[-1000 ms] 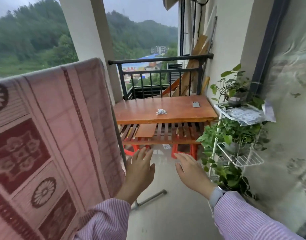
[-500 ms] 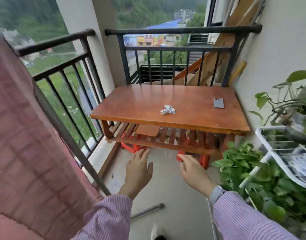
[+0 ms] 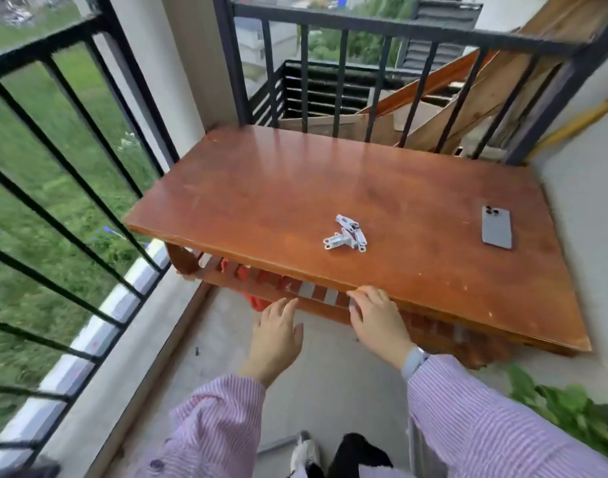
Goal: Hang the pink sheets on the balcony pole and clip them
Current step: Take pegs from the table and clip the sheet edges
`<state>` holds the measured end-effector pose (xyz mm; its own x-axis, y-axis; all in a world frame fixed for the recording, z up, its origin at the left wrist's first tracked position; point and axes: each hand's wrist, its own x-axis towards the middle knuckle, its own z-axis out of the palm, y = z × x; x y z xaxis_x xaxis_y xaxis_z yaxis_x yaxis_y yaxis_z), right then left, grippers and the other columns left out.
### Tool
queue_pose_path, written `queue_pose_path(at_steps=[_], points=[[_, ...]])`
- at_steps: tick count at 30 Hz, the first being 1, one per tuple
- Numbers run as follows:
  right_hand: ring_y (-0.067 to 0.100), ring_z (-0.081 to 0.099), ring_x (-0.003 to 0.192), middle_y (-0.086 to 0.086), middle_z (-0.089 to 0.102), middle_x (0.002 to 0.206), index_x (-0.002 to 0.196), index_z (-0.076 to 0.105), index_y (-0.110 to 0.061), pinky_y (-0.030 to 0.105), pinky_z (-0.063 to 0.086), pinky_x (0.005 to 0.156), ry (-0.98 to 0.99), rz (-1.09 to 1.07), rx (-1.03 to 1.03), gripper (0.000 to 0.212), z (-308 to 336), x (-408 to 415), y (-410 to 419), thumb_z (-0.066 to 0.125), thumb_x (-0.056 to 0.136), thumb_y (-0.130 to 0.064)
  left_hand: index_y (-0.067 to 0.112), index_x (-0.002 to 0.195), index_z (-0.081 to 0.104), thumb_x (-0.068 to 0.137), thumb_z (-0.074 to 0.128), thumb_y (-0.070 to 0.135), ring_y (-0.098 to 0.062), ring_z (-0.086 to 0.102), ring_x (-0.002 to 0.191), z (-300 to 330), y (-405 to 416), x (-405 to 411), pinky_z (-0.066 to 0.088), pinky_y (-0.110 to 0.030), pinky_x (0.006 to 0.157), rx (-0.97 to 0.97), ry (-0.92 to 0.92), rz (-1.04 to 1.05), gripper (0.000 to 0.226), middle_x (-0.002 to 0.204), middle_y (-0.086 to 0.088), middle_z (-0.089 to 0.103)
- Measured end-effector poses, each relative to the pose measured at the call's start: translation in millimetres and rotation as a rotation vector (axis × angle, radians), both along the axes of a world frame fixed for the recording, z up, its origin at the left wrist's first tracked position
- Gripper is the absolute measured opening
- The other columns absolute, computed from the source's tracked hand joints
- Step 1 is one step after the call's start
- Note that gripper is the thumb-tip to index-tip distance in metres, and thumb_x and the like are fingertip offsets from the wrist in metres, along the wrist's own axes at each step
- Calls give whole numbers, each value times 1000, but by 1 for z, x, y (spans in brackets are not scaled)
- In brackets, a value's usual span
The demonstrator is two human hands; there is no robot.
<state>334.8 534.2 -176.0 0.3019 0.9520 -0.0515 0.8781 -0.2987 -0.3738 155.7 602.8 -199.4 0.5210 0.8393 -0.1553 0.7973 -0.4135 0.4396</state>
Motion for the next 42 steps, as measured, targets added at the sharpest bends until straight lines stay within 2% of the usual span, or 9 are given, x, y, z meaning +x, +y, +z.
queue_pose_path(at_steps=[4,12,18,21,24,29,33,37,42], points=[[23,36,126,4,44,134,129,45,-17,42,31,102,-138,93,-33,37,-18,39,85,42,93,-24,13,139,25,92,41,23,-27,30,132,-27,42,35,32,-41,106,-126,3,25,51,145,-10,30],[25,57,103,6,62,110,110,60,-17,44,46,80,-379,389,-258,53,-74,110,217,79,63,-33,16,141,17,95,35,24,-27,15,138,-62,125,109,27,-41,107,-232,95,157,51,152,-7,13],[16,59,74,-7,62,71,67,65,-24,35,32,69,-511,692,-250,24,-101,124,254,82,52,-32,20,139,22,94,36,23,-26,0,141,-81,145,128,23,-43,108,-316,247,132,48,154,-5,5],[18,60,70,-5,65,69,72,63,-21,32,35,69,-340,707,-252,22,-91,114,261,80,61,-30,20,138,26,94,37,23,-25,4,141,-76,143,123,23,-43,110,-364,154,245,46,153,-6,11],[29,59,87,8,66,91,98,57,-10,37,38,80,63,645,-265,20,-69,84,272,58,86,-25,19,136,31,93,39,20,-25,20,136,-63,141,97,28,-38,108,-313,33,469,44,148,-8,24],[25,58,88,9,63,97,110,52,-7,27,39,74,550,644,-187,25,-23,-18,275,59,86,-14,9,126,47,89,47,12,-31,42,123,-23,114,19,35,-38,101,-77,-114,854,37,133,-16,45],[1,51,61,-7,47,78,120,42,-13,14,38,63,702,913,-164,30,16,-127,240,48,91,-6,5,114,57,84,46,10,-29,55,108,22,58,-54,43,-35,93,194,-155,1150,32,116,-14,58],[9,47,60,-9,42,70,109,47,-9,26,36,65,761,1216,-89,21,47,-224,189,48,90,-3,8,112,57,84,41,14,-26,56,102,70,-13,-113,40,-28,89,452,-97,1391,33,108,-10,60],[-6,45,55,-12,41,63,96,55,-10,8,32,55,865,1494,-20,12,106,-312,136,53,87,-2,12,102,60,83,38,26,-22,57,89,125,-87,-157,41,-27,79,744,-67,1689,33,96,-7,61]])
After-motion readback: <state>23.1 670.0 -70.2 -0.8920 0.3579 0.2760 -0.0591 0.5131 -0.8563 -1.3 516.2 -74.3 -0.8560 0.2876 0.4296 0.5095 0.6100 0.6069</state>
